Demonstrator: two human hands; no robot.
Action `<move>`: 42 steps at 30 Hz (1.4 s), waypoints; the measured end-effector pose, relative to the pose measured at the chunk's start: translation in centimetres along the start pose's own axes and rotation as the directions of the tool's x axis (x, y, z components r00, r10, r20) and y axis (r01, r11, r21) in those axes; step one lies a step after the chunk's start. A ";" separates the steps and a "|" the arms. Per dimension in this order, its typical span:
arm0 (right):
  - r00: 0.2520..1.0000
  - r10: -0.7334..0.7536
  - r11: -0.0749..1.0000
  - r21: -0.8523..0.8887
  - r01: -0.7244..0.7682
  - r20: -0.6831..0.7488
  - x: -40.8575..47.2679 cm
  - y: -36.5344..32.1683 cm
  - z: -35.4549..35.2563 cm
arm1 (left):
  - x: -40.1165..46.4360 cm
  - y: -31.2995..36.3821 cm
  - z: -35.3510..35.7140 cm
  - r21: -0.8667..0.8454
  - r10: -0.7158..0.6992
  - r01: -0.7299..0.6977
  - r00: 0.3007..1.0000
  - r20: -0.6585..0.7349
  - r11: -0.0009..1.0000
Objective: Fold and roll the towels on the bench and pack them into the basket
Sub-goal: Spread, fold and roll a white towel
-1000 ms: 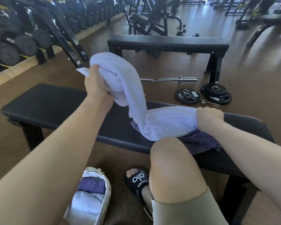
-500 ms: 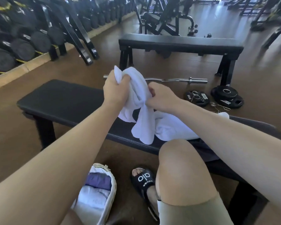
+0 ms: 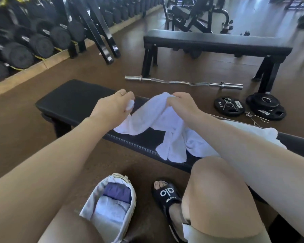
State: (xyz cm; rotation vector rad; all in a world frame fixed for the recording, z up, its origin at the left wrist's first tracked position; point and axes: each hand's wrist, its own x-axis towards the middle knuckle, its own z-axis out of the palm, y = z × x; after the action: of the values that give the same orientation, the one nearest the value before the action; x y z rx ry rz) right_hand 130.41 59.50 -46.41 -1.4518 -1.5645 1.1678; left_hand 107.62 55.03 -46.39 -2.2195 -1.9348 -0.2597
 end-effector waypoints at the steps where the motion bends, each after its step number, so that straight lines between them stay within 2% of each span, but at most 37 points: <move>1: 0.999 0.049 0.998 0.041 -0.048 -0.005 0.0 0.2 0.2 | -0.3 -0.6 0.2 0.087 -0.034 0.029 0.998 0.055 0.996; 3: 0.988 0.151 0.983 0.105 -0.152 0.022 0.0 0.6 0.9 | -0.7 -1.6 1.1 0.138 -0.100 0.075 0.977 0.187 0.988; 5: 0.974 0.201 0.968 0.132 -0.213 0.101 -0.2 0.8 2.0 | -0.9 -2.0 1.8 -0.105 -0.113 0.150 0.947 0.301 0.983; 7: 0.959 0.180 0.965 0.151 -0.215 0.218 -0.4 0.8 2.8 | -0.8 -1.3 1.8 -0.416 -0.063 0.219 0.932 0.357 0.882; 8: 0.951 0.153 0.968 0.155 -0.199 0.269 -0.4 0.8 3.1 | -0.6 -0.8 1.8 -0.512 -0.029 0.232 0.927 0.373 0.827; 11: 0.936 0.087 0.974 0.166 -0.151 0.341 -0.1 0.9 3.3 | 0.2 0.4 1.7 -0.609 0.045 0.212 0.925 0.378 0.764; 15: 0.928 0.078 0.994 0.041 -0.100 0.364 -0.3 1.2 3.3 | 0.5 1.4 2.1 -0.518 0.033 0.159 0.939 0.342 0.841; 17: 0.911 0.088 0.994 0.025 -0.107 0.402 -0.4 1.3 3.3 | 0.5 1.2 2.3 -0.503 -0.004 0.151 0.959 0.282 0.851; 21: 0.778 0.083 0.931 0.230 -0.284 0.623 -1.1 1.3 3.0 | 0.3 0.1 2.5 -0.504 -0.047 0.142 0.979 0.197 0.852; 23: 0.754 0.081 0.903 0.272 -0.332 0.652 -1.4 1.2 2.9 | 0.2 -0.3 2.4 -0.466 -0.032 0.110 0.984 0.173 0.878; 24: 0.781 0.068 0.915 0.273 -0.297 0.621 -1.3 1.1 3.0 | 0.2 -0.4 2.2 -0.418 -0.016 0.083 0.987 0.160 0.904; 27: 0.900 -0.039 0.991 0.130 -0.020 0.433 -0.7 1.3 3.4 | 0.1 -0.8 1.5 -0.217 0.032 0.000 0.989 0.143 0.976; 30: 0.932 -0.111 0.987 -0.068 0.143 0.346 -0.2 1.1 3.3 | 0.0 -1.9 1.1 -0.058 0.050 -0.041 0.985 0.164 0.997; 32: 0.945 -0.186 0.941 -0.227 0.249 0.268 0.2 1.1 3.0 | -0.3 -2.9 1.1 -0.084 0.014 -0.001 0.986 0.163 0.996; 34: 0.950 -0.248 0.887 -0.350 0.301 0.189 0.6 1.0 2.6 | -0.8 -4.2 1.4 -0.199 -0.034 0.068 0.985 0.169 0.978; 37: 0.950 -0.235 0.815 -0.490 0.309 0.207 1.3 0.4 1.9 | -1.4 -5.7 1.5 -0.308 -0.054 0.111 0.981 0.185 0.945; 42: 0.914 -0.133 0.736 -0.580 0.351 0.384 2.5 -2.2 1.4 | -0.8 -5.4 -0.5 -0.322 -0.067 0.135 0.974 0.215 0.937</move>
State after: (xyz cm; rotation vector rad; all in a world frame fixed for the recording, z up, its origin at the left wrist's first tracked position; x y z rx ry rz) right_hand 127.99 61.87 -45.07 -1.4243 -2.4824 0.7517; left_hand 102.15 54.84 -46.03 -2.4383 -2.2644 -0.4237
